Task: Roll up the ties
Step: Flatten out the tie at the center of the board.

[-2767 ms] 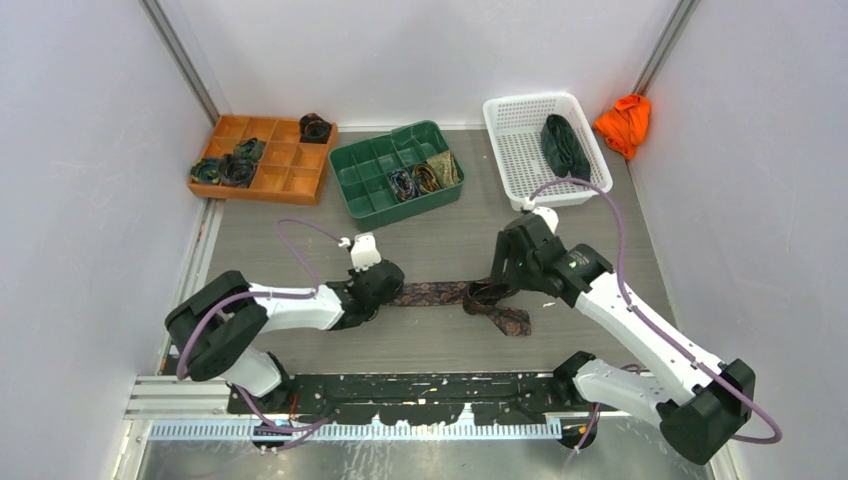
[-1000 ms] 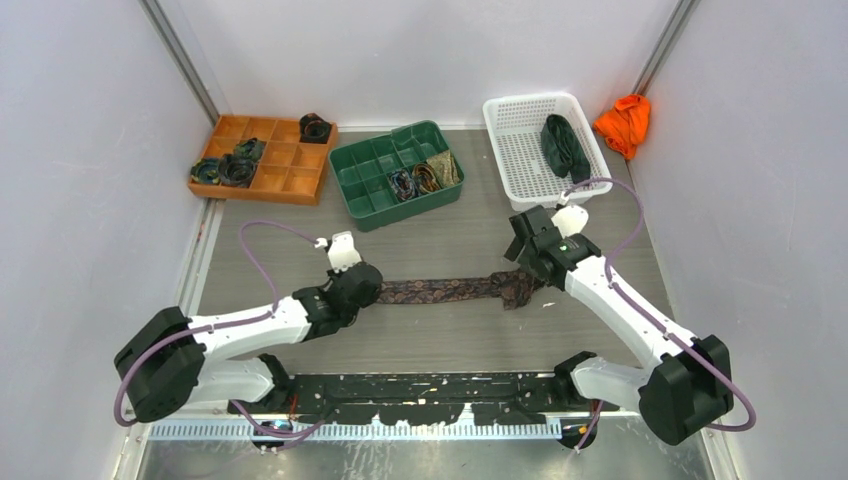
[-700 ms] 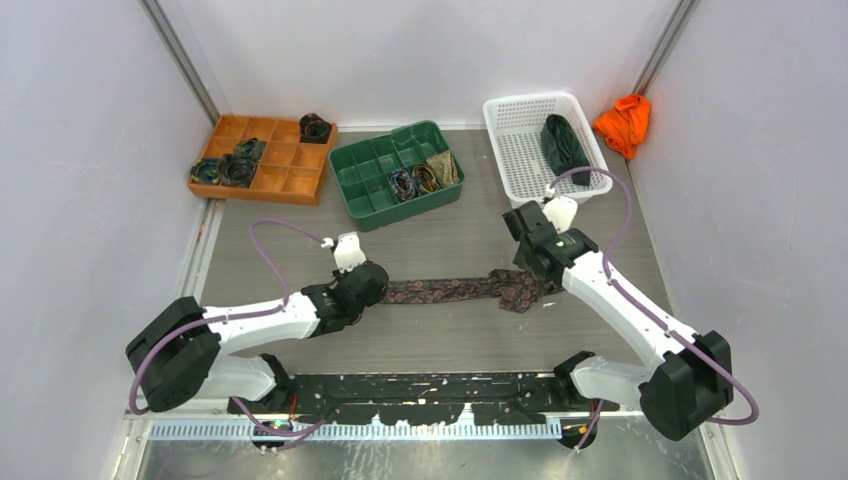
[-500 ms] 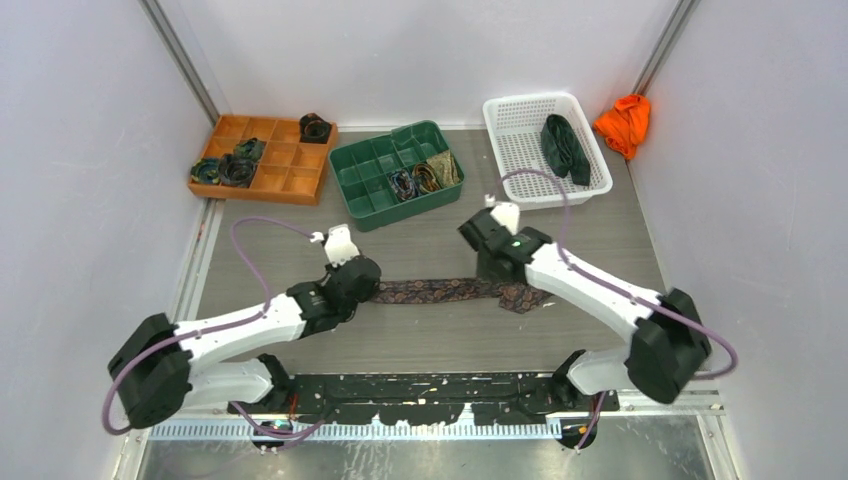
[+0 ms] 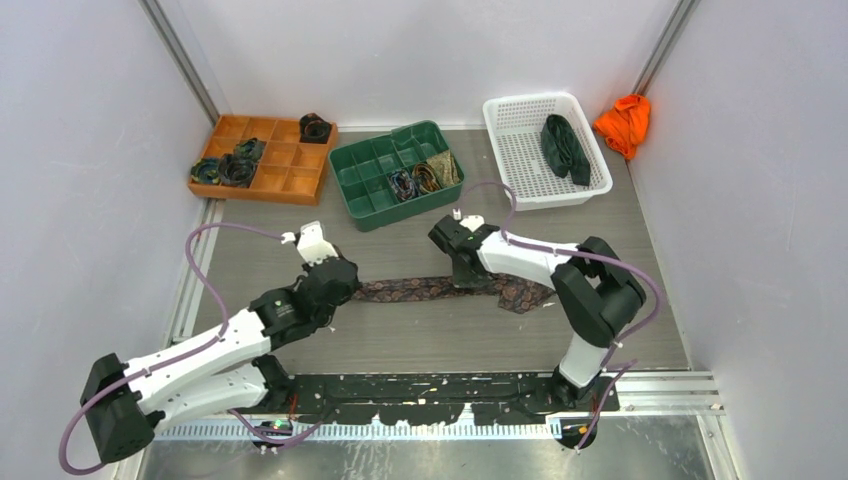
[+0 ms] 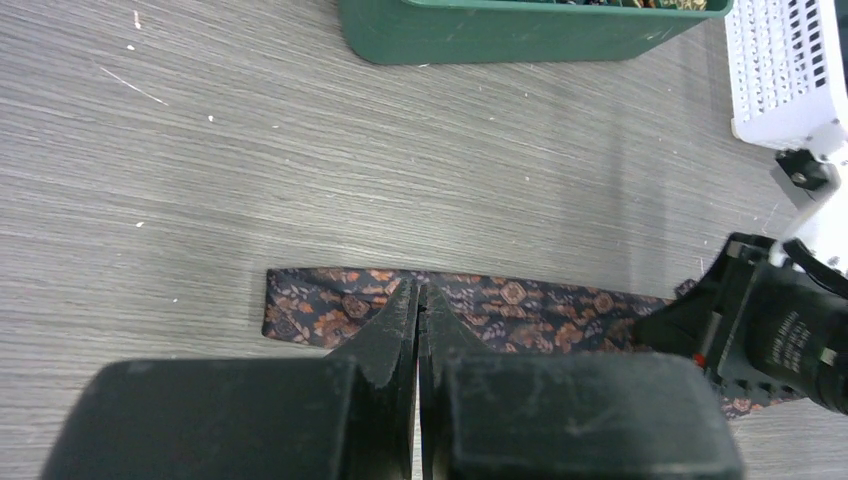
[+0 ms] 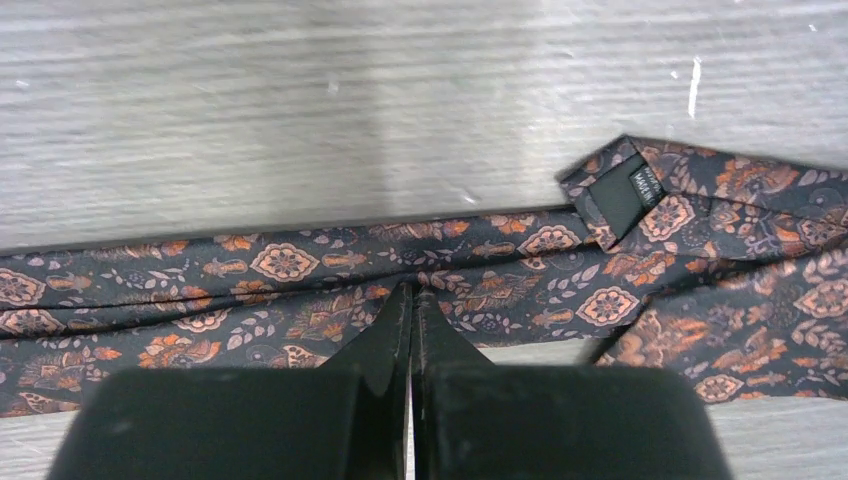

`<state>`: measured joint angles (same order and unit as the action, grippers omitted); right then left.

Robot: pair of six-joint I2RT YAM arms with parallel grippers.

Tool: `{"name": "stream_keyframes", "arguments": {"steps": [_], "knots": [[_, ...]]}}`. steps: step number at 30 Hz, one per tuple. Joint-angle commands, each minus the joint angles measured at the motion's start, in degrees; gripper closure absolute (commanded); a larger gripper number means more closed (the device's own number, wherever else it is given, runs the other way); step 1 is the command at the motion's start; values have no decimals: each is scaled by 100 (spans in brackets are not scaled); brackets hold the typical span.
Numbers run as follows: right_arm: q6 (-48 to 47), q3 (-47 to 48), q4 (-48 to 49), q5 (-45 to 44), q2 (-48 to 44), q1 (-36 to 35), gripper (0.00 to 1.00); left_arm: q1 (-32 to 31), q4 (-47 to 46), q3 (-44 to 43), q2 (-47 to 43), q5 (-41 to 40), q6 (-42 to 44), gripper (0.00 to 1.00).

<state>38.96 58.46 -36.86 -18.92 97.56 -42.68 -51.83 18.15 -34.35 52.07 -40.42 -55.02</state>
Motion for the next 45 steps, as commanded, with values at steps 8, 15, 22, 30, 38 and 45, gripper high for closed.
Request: {"name": "stream_keyframes", "arguments": {"steps": [8, 15, 22, 30, 38, 45], "knots": [[120, 2160, 334, 1002, 1911, -1680, 99, 15, 993, -424, -1240, -698, 202, 100], [-169, 3264, -194, 495, 2041, -1689, 82, 15, 1421, -314, -1897, -865, 73, 100], [-349, 2259, -905, -700, 362, -1402, 53, 15, 750, 190, -1411, -636, -186, 100], [13, 759, -1013, -710, -450, -1400, 51, 29, -373, 138, 732, 50, -434, 100], [380, 86, -52, 25, -194, -1395, 41, 744, -1174, 749, 1406, 969, -717, 100], [528, -125, 238, 93, 297, -1393, 46, 778, -1089, 850, 1360, 897, -666, 100]]}}
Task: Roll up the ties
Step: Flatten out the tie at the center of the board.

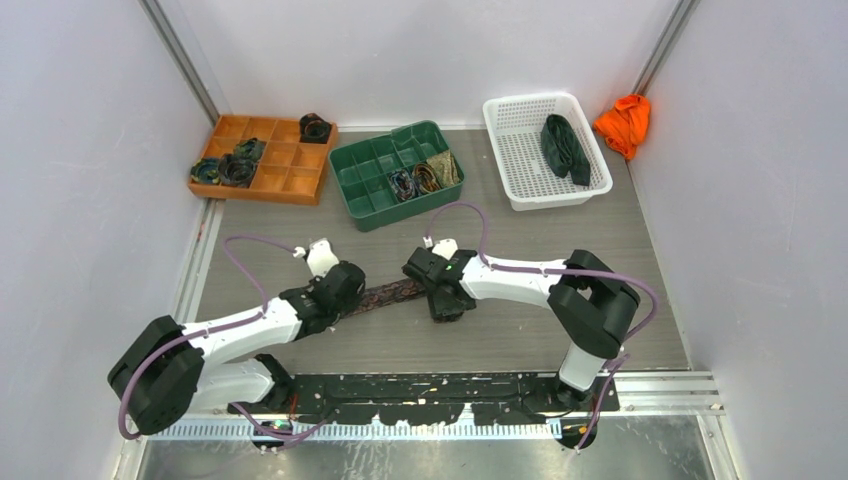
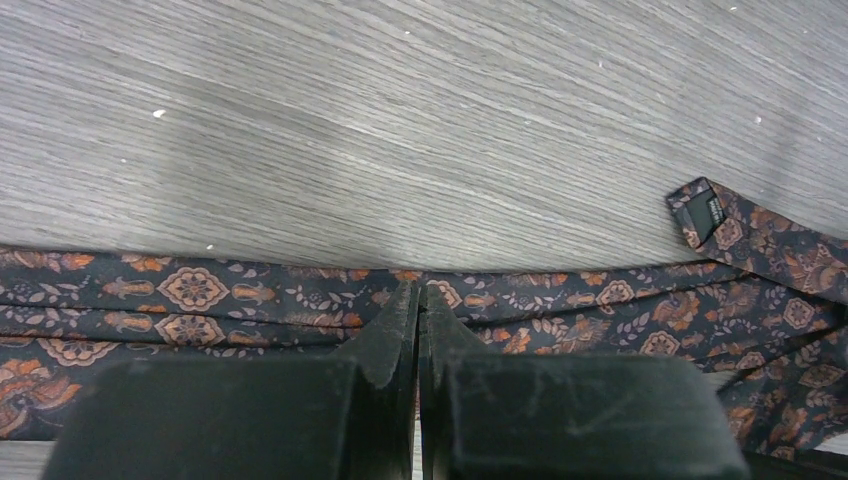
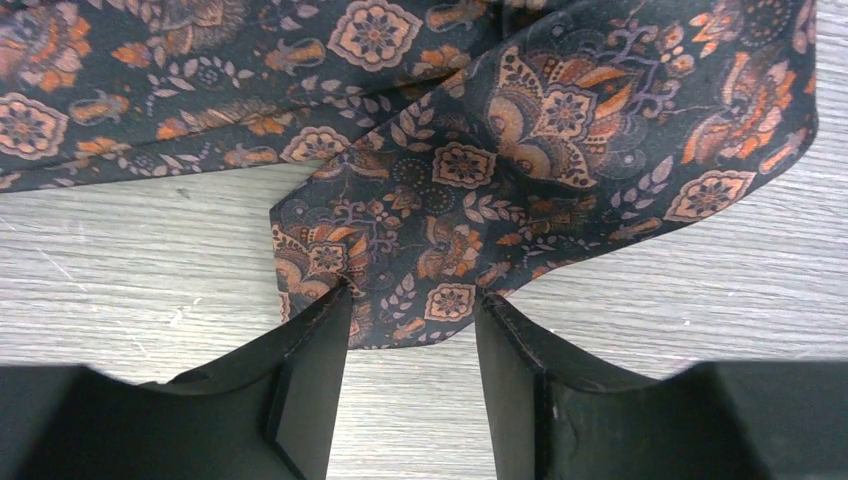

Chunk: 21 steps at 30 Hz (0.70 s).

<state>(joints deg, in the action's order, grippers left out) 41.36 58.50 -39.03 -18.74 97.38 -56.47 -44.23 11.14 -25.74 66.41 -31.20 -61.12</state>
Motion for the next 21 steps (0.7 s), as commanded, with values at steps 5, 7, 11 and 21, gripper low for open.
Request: {"name": "stream_keyframes", "arguments": {"steps": [5, 7, 11, 21], "knots": [[504, -505, 777, 429, 605, 30, 65, 26, -366, 138, -157, -44, -111, 100], [581, -691, 929, 589, 632, 47, 69, 28, -367, 185, -188, -36, -118, 100], [742, -1117, 1374, 912, 684, 178, 72, 37, -368, 248, -203, -27, -144, 100], [788, -1676, 996, 652, -478, 1303, 75, 168, -454, 435, -130, 84, -229, 100]]}}
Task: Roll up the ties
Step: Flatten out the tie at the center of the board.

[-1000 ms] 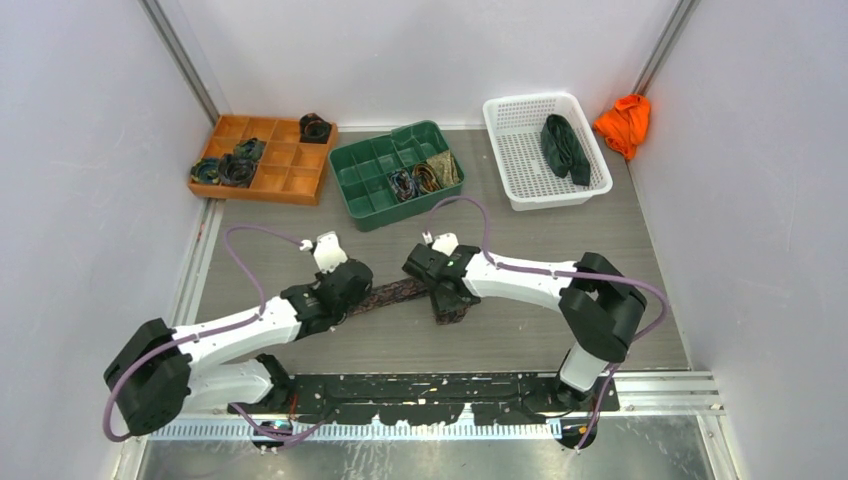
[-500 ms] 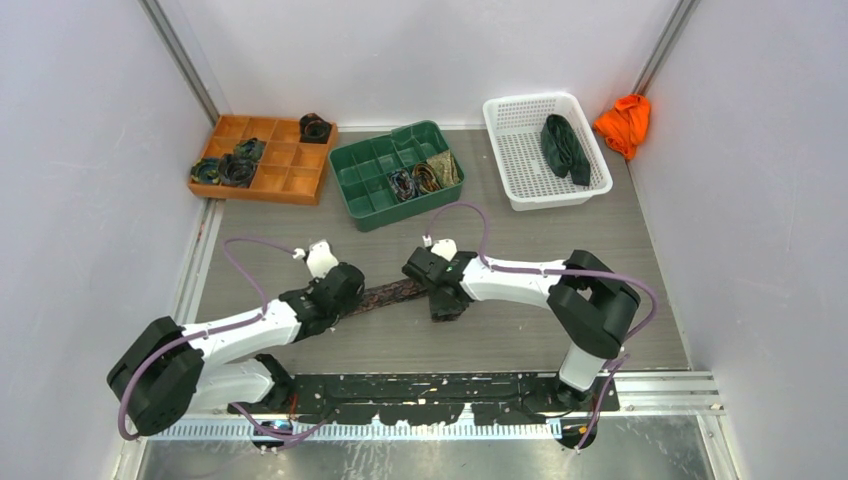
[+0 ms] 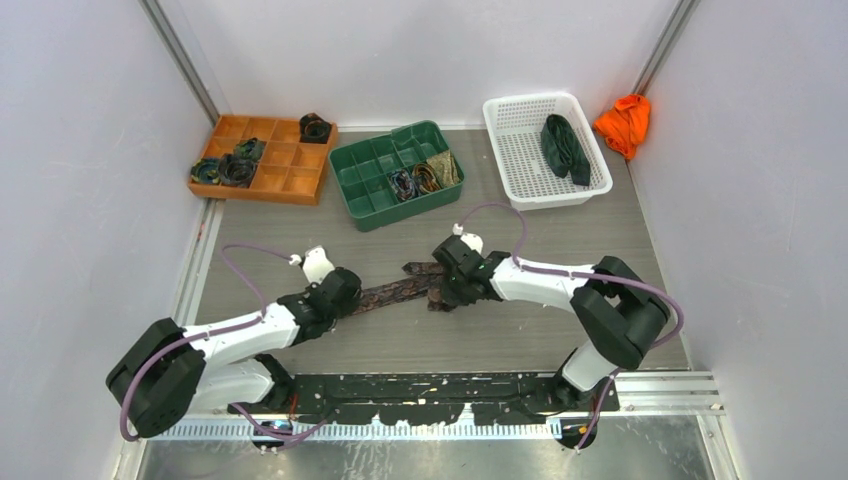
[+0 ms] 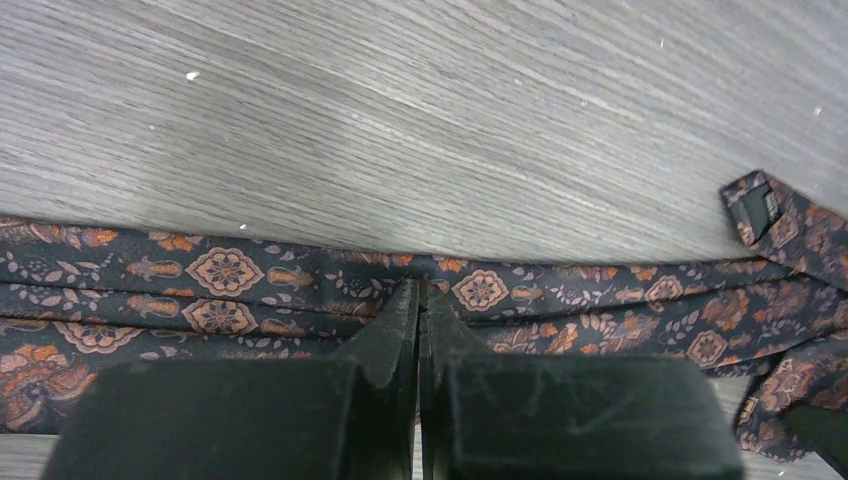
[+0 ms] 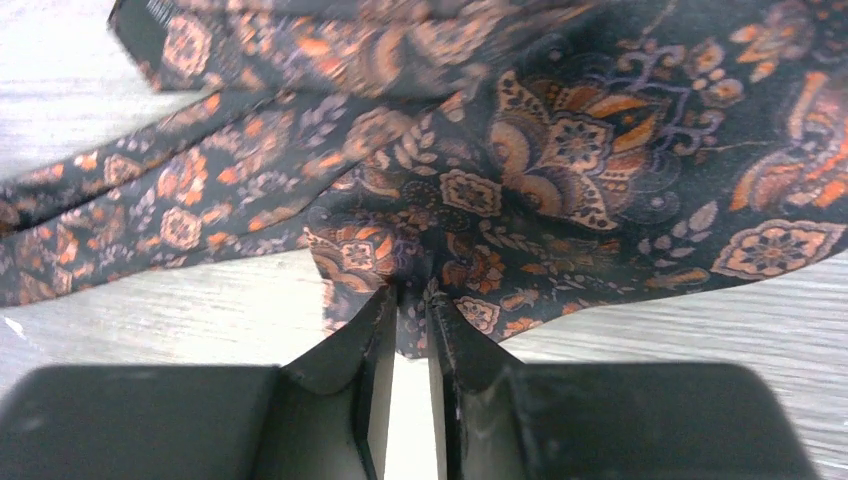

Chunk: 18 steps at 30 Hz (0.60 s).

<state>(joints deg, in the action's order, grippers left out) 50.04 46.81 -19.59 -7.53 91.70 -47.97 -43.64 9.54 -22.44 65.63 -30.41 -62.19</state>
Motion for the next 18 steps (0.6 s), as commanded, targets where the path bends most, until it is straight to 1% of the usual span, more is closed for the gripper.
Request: {"name": "stream_keyframes", "arguments": {"steps": [1, 3, 5, 9, 10, 12, 14, 16, 18], "knots": [[-140, -483, -1066, -483, -121, 663, 74, 144, -357, 163, -31, 49, -130, 100], [-330, -411, -1234, -465, -368, 1155, 72, 204, -442, 234, -3, 122, -154, 100], [-568, -306, -1346, -264, -507, 1716, 72, 238, -470, 276, 11, 156, -153, 100], [-1044, 1, -1547, -139, -514, 2836, 72, 312, -461, 393, -96, 196, -159, 100], [-1152, 80, -1573, -123, -487, 3222, 72, 332, -459, 424, -157, 206, -153, 100], [-1325, 240, -1600, -182, -446, 3671, 72, 366, -461, 486, -259, 224, -137, 100], [-1457, 497, -1646, -359, -443, 3967, 72, 390, -453, 526, -337, 227, -121, 100], [-1559, 955, -1825, -765, -501, 4030, 72, 404, -452, 547, -368, 233, -117, 100], [-1610, 1310, -1990, -905, -690, 4017, 72, 414, -444, 547, -377, 250, -106, 100]]}}
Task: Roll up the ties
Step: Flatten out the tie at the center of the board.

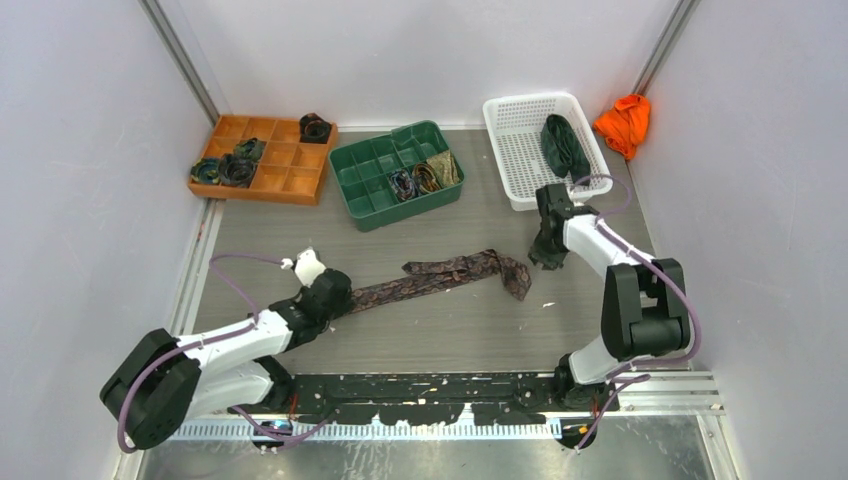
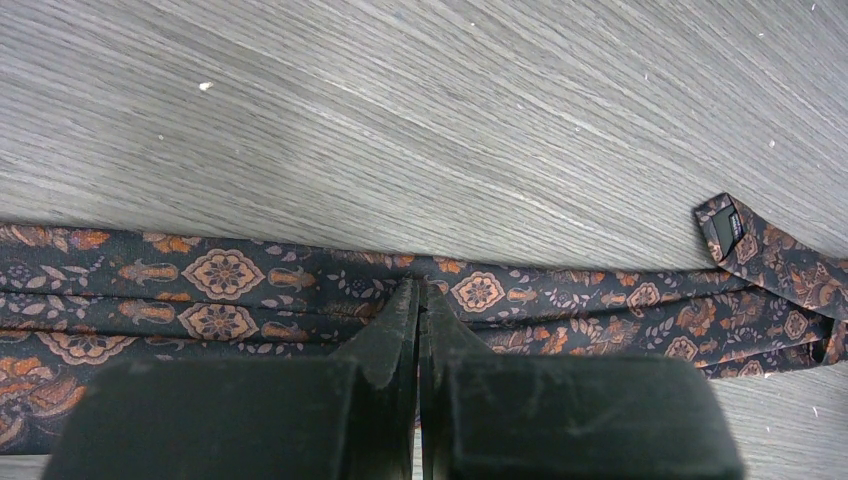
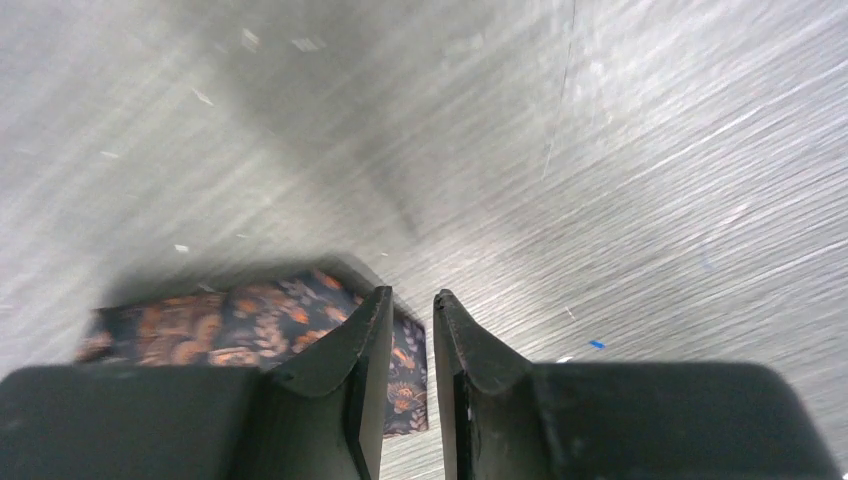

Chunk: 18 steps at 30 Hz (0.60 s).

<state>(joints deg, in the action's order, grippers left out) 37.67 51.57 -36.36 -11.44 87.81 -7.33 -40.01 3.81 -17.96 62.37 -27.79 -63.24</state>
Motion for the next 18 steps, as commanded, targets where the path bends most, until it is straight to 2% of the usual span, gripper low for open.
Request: {"name": "stream_keyframes", "arguments": {"steps": [1, 6, 9, 13, 18], "knots": [[-368, 951, -344, -526, -470, -91, 72, 53, 124, 95, -45, -1, 0, 100], [-655, 1342, -649, -978, -916, -1070, 70, 63, 102, 49, 5, 43, 8, 100], [-663, 1317, -862, -21, -694, -1676, 72, 63, 60, 6, 66, 80, 21, 100], [-397, 843, -444, 325, -318, -2631, 76, 63, -1, -38, 146, 116, 10, 100], [-121, 462, -120, 236, 300, -2726, 80, 63, -29, -44, 157, 152, 13, 100]]}}
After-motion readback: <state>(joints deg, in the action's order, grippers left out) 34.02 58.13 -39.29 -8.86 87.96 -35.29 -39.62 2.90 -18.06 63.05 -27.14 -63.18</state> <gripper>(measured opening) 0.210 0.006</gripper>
